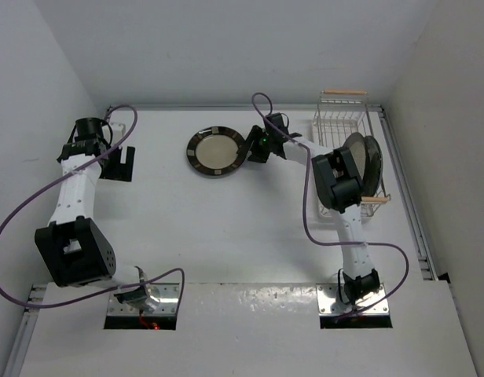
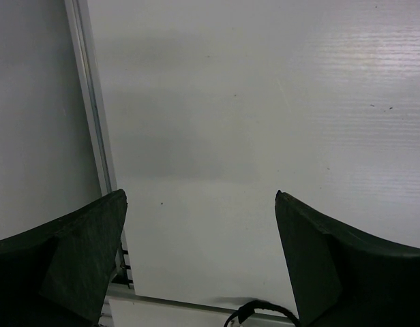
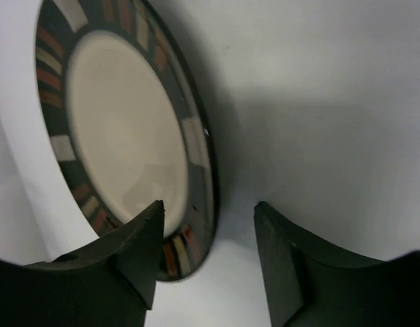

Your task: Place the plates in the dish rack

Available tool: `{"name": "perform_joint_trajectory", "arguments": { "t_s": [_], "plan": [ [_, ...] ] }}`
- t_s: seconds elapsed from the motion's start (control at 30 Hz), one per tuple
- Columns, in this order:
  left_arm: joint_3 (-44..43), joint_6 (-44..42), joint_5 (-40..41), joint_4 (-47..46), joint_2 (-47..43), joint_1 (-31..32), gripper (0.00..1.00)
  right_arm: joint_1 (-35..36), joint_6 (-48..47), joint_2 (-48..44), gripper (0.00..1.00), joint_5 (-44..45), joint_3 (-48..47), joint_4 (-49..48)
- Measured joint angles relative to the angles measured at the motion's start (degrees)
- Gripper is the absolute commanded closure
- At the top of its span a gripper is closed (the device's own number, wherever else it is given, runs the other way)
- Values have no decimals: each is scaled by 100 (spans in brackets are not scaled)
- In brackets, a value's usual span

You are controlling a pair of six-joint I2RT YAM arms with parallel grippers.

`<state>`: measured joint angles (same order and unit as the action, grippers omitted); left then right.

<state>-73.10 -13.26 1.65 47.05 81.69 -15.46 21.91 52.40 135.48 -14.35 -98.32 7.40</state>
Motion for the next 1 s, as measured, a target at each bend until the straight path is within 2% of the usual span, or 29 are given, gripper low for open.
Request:
{"name": "perform_joint_trajectory", "arguments": {
  "t_s": [0.03,0.1,0.2,0.27,0.3,0.33,0.5,0.67,0.8,1.0],
  "plan": [
    [0,0,17,-2,11,-13,6,20,151,66,51,-37,-31,-118],
    [-2,-2,39,-2,74,-50,6,70,527,199,52,-81,-76,-385],
    [-2,-2,63,0,188,-85,6,133,1001,459,63,-129,-225,-734],
    [-2,-2,74,0,258,-116,6,153,1248,584,79,-94,-278,-922],
    [-2,-2,81,0,286,-133,6,157,1377,625,94,-68,-278,-973],
    [-2,-2,81,0,286,-140,6,160,1502,658,100,-44,-278,-1012],
    [-31,-2,81,-2,289,-173,6,186,1744,664,100,-127,-162,-1519],
    [-35,-2,50,0,289,-199,6,219,1344,313,100,-42,299,-1703],
    [-103,2,-85,11,289,-199,6,240,361,-828,100,337,789,-1215],
    [-280,4,-363,-2,291,-199,6,164,-1338,-3112,100,1257,1580,-411]
  ]
}}
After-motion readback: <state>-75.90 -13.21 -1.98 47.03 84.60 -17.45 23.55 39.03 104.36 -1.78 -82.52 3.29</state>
